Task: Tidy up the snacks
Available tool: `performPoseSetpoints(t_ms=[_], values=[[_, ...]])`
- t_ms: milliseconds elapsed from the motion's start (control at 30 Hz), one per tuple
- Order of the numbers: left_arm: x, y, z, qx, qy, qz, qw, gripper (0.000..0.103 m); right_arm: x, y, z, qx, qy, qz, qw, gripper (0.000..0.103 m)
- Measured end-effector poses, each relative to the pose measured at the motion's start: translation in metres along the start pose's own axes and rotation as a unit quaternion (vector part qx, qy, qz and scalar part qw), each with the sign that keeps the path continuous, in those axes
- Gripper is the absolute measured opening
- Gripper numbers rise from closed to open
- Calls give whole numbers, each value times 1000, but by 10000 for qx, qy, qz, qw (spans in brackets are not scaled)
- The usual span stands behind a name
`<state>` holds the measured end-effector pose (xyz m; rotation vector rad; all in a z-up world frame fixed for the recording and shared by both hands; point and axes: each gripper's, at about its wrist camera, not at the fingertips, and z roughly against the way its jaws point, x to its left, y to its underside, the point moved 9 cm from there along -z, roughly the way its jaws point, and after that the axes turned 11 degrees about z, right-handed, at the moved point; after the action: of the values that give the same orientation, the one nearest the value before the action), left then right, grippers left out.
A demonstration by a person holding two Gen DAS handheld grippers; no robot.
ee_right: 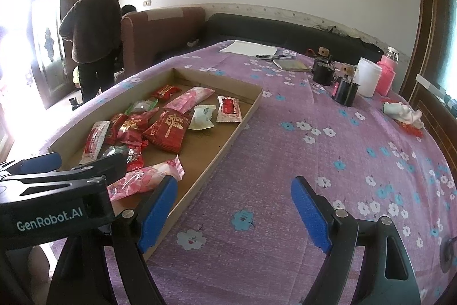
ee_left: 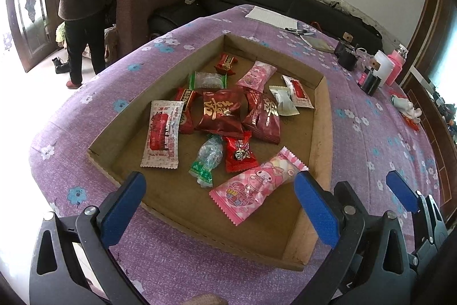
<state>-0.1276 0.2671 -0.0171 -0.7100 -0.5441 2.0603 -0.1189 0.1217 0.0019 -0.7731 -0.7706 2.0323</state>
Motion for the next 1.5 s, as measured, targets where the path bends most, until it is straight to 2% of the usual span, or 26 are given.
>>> performPoseSetpoints(t_ms=[1500], values=[[-3,2,-3,84,42,16,10000,103,0,3,-5,79,-22,22,10000,84]])
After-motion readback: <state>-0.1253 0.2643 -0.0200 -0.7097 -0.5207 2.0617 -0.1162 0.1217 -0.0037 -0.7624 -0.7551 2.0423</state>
